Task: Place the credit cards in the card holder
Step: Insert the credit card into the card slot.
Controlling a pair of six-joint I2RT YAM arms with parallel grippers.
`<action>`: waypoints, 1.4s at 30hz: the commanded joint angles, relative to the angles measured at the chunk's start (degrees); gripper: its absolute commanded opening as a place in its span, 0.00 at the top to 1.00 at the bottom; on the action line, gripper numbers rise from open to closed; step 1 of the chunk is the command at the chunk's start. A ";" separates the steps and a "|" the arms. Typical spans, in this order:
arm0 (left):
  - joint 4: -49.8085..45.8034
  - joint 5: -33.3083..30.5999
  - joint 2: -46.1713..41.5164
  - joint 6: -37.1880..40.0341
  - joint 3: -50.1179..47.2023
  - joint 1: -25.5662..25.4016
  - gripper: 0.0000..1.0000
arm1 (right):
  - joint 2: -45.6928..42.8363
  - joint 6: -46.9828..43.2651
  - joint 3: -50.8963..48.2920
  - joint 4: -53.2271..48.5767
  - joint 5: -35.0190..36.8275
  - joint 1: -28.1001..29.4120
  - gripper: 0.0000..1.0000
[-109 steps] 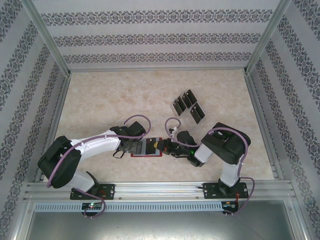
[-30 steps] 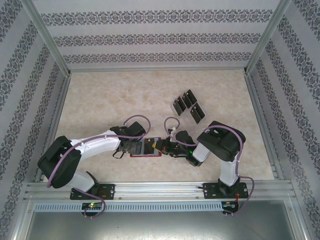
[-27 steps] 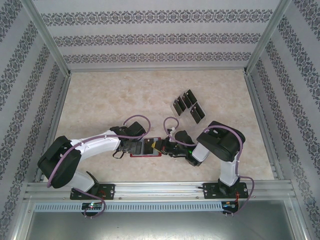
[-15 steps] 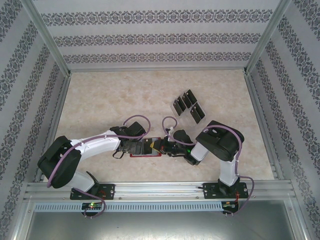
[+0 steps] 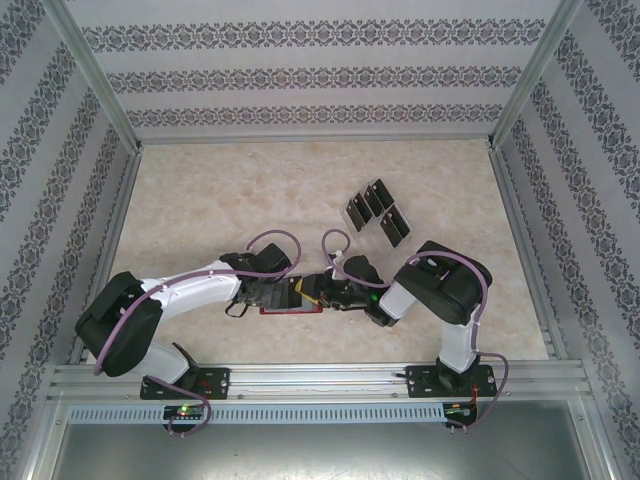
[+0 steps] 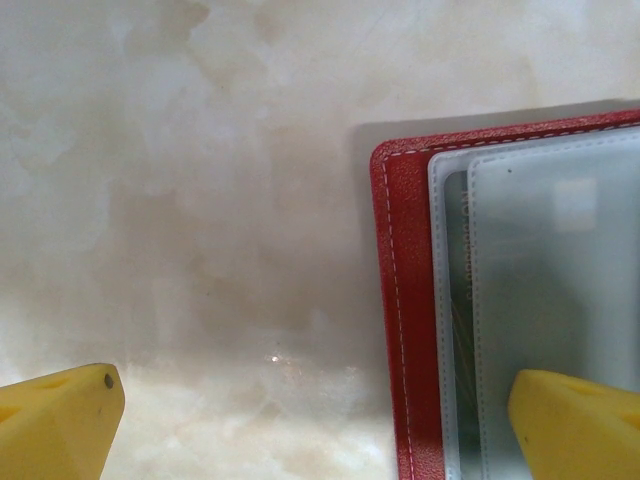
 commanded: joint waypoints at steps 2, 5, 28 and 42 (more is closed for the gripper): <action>-2.64 -0.92 -0.01 -0.46 -0.67 0.26 0.00 | -4.03 -3.81 0.03 -11.95 1.28 0.17 0.61; -2.57 -0.99 -0.19 -0.53 -0.86 0.26 0.00 | -7.42 -6.13 0.86 -18.44 2.01 0.08 0.51; -4.80 3.11 -4.83 2.60 7.76 0.28 0.00 | -23.40 -20.97 10.83 -56.49 8.69 -0.54 0.99; 5.89 9.94 3.31 -0.12 8.76 -2.15 0.00 | -16.83 -16.46 6.85 -45.00 8.38 0.34 1.00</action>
